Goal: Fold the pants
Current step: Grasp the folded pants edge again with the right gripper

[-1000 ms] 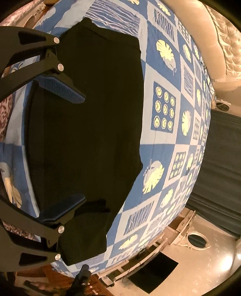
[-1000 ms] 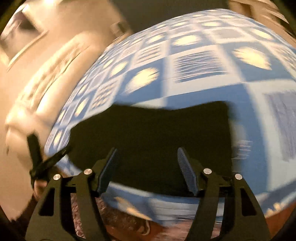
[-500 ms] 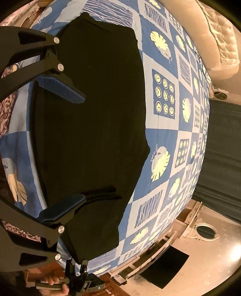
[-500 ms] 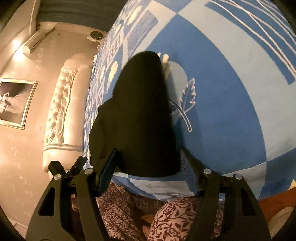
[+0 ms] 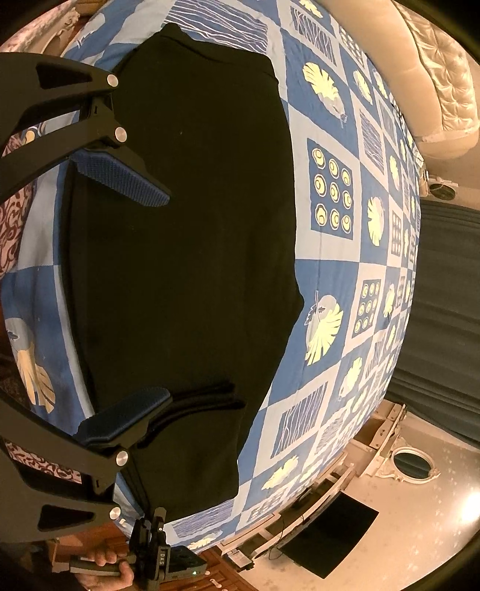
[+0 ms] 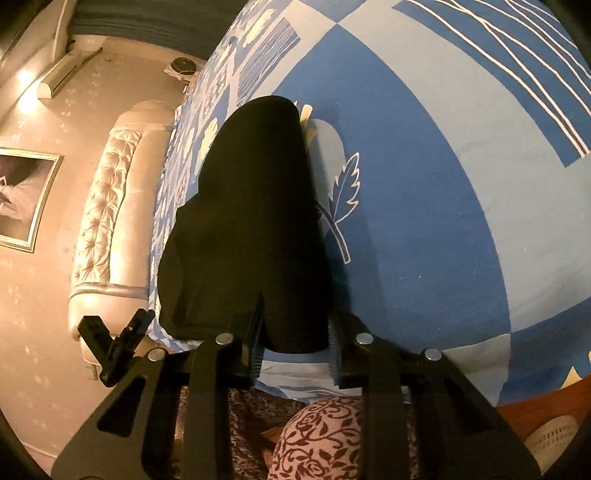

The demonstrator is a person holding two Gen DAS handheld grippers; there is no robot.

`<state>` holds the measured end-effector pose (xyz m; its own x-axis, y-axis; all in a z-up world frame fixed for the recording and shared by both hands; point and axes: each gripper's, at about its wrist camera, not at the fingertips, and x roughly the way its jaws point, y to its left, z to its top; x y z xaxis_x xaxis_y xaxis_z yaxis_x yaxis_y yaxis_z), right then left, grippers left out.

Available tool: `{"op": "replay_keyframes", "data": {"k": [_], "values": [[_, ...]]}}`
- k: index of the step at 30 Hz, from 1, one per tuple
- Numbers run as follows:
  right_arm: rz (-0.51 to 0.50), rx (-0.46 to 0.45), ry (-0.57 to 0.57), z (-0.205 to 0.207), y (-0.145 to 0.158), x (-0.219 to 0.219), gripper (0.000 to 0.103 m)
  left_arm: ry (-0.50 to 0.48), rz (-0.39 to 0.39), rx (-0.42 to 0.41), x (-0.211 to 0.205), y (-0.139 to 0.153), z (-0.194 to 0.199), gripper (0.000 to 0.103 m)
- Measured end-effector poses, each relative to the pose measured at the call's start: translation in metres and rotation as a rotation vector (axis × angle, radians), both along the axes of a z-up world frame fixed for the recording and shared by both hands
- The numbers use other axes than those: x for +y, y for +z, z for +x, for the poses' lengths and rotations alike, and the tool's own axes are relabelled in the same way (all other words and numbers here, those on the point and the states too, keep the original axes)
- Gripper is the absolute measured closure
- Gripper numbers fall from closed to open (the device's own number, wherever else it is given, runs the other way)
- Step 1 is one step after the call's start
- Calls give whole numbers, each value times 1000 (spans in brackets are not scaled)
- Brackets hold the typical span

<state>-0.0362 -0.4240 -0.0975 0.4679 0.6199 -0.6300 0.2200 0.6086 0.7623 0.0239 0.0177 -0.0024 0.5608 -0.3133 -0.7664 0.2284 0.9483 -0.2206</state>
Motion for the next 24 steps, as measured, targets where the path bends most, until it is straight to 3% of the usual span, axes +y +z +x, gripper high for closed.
{"op": "replay_keyframes", "data": {"k": [4, 8, 11, 20, 24], "values": [[22, -16, -5, -1, 5, -2, 66, -5, 8, -2, 0, 0, 0, 6], [-21, -83, -23, 4, 28, -9, 45, -6, 10, -3, -1, 0, 0, 6], [-12, -99, -46, 14, 30, -18, 39, -7, 13, -2, -1, 0, 0, 6], [126, -85, -106, 76, 2, -30, 38, 8, 29, 19, 0, -7, 3, 6], [137, -79, -97, 99, -2, -29, 38, 10, 29, 27, 0, -10, 3, 6]]}}
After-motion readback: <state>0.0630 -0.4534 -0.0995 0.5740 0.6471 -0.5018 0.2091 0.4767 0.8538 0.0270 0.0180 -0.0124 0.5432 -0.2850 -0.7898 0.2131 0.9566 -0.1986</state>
